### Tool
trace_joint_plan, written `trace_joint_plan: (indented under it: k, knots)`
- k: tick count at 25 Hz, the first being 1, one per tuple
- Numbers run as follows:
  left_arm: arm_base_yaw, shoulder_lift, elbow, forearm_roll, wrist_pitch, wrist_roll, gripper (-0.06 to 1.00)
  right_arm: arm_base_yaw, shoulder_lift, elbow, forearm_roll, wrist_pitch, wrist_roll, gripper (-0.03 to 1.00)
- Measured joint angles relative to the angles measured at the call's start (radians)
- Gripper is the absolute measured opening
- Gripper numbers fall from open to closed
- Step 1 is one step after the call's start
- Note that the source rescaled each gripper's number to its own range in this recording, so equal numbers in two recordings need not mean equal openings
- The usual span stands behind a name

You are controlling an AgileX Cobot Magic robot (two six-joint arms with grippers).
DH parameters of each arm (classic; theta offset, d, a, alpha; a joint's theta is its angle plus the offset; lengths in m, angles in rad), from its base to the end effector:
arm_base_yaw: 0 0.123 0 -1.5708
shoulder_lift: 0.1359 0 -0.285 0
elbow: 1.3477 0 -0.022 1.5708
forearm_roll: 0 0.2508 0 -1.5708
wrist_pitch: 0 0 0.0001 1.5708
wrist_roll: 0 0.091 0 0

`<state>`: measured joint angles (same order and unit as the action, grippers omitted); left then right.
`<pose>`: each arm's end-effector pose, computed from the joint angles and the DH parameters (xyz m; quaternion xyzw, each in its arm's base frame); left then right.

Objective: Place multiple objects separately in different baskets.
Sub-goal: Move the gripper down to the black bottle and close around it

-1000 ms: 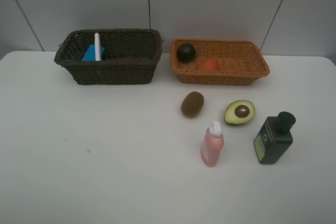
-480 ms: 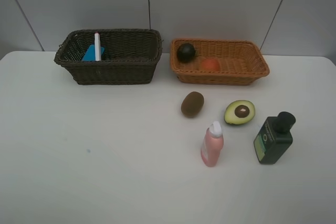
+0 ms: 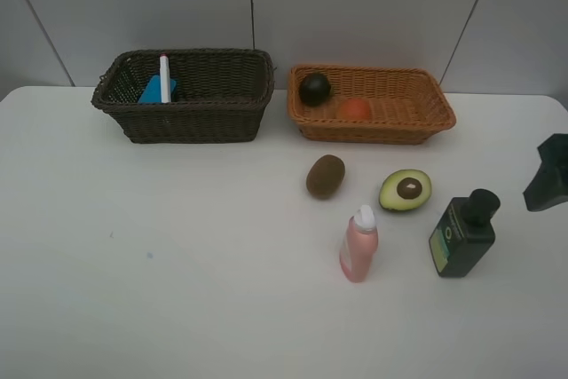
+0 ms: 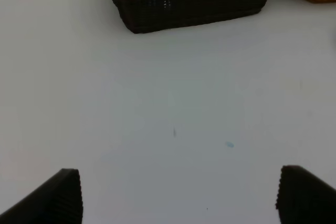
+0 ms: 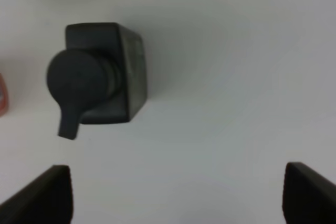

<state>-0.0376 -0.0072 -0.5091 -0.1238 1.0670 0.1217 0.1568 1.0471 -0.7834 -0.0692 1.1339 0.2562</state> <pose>-0.0080 -0.0096 0.2798 0.0706 0.8460 -0.0397 0.5269 0.1652 0.0203 0.2767 0.0388 0.9902 -0.0057 0.1338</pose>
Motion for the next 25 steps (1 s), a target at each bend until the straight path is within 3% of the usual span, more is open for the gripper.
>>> trace_joint_plan:
  k: [3,14,20,25]
  knots:
    - [0.000,0.000,0.000,0.001,0.000,0.000,0.91,0.000,0.087,-0.046,0.069,0.007,-0.041,1.00]
    - [0.000,0.000,0.000,0.001,-0.001,0.000,0.91,0.027,0.140,-0.073,0.117,0.033,-0.059,1.00]
    - [0.000,0.000,0.000,0.001,-0.001,0.000,0.91,0.165,0.183,-0.073,0.069,0.017,-0.013,1.00]
    - [0.000,0.000,0.000,0.001,-0.001,0.000,0.91,0.178,0.243,-0.073,0.003,-0.023,0.020,1.00]
